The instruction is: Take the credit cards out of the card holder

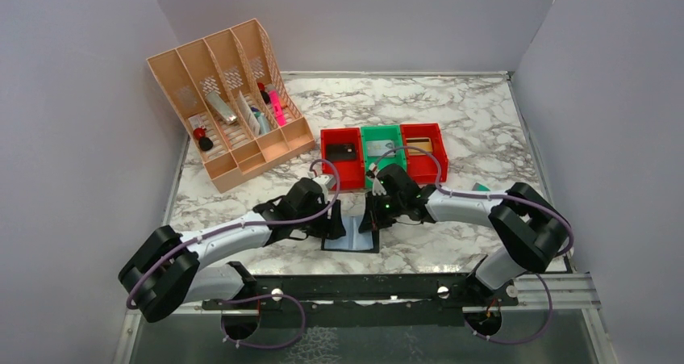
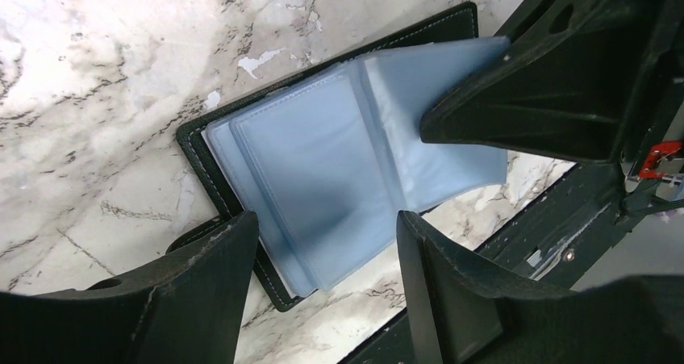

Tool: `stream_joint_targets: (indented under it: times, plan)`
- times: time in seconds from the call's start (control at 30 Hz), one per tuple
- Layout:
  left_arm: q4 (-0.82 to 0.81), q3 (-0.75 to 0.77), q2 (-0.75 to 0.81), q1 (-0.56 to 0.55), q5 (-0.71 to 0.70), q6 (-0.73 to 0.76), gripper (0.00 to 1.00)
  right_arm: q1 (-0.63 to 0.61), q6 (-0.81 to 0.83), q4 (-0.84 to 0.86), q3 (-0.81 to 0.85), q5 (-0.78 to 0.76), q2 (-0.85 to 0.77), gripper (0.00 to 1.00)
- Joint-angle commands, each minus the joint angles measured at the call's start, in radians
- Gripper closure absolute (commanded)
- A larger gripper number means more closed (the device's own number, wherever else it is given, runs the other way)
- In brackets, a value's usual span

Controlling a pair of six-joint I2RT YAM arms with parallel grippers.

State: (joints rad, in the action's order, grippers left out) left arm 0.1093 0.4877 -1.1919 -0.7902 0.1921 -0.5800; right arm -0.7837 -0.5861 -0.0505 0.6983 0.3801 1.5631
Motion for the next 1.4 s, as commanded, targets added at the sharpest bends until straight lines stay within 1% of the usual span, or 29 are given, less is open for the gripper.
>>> stream_joint_targets:
  times: [0.0, 0.13, 0.4, 0.5, 0.63, 0.8, 1.0, 1.13, 1.23, 1.37]
  plan:
    - [0.015, 0.011, -0.016, -0.01, -0.017, -0.013, 0.33, 0.004, -0.066, -0.012, -0.009, -0.077, 0.016, 0.98]
    - [0.016, 0.018, -0.045, -0.011, -0.013, -0.013, 0.32, 0.004, -0.09, -0.002, -0.021, -0.096, 0.018, 0.98]
    - [0.087, 0.066, -0.133, -0.05, -0.093, 0.001, 0.3, 0.005, -0.105, 0.001, -0.023, -0.095, 0.015, 0.98]
    - [0.092, 0.078, -0.17, -0.066, -0.105, 0.001, 0.3, 0.004, -0.117, 0.019, -0.027, -0.076, 0.023, 0.98]
    - [0.077, 0.098, -0.218, -0.091, -0.095, -0.004, 0.37, 0.005, -0.144, 0.061, -0.048, -0.051, 0.036, 0.98]
    - [-0.012, 0.109, -0.241, -0.121, -0.049, -0.021, 0.45, 0.004, -0.169, 0.108, -0.069, -0.014, 0.063, 0.98]
    - [-0.081, 0.125, -0.254, -0.133, -0.003, -0.035, 0.51, 0.004, -0.178, 0.117, -0.08, -0.019, 0.071, 0.98]
    - [-0.082, 0.13, -0.241, -0.135, -0.014, -0.036, 0.58, 0.004, -0.177, 0.1, -0.074, -0.039, 0.066, 0.98]
    - [-0.065, 0.128, -0.226, -0.136, -0.037, -0.036, 0.66, 0.004, -0.175, 0.091, -0.07, -0.048, 0.06, 0.98]
    - [-0.036, 0.128, -0.206, -0.136, -0.061, -0.037, 0.67, 0.004, -0.173, 0.077, -0.066, -0.063, 0.054, 0.98]
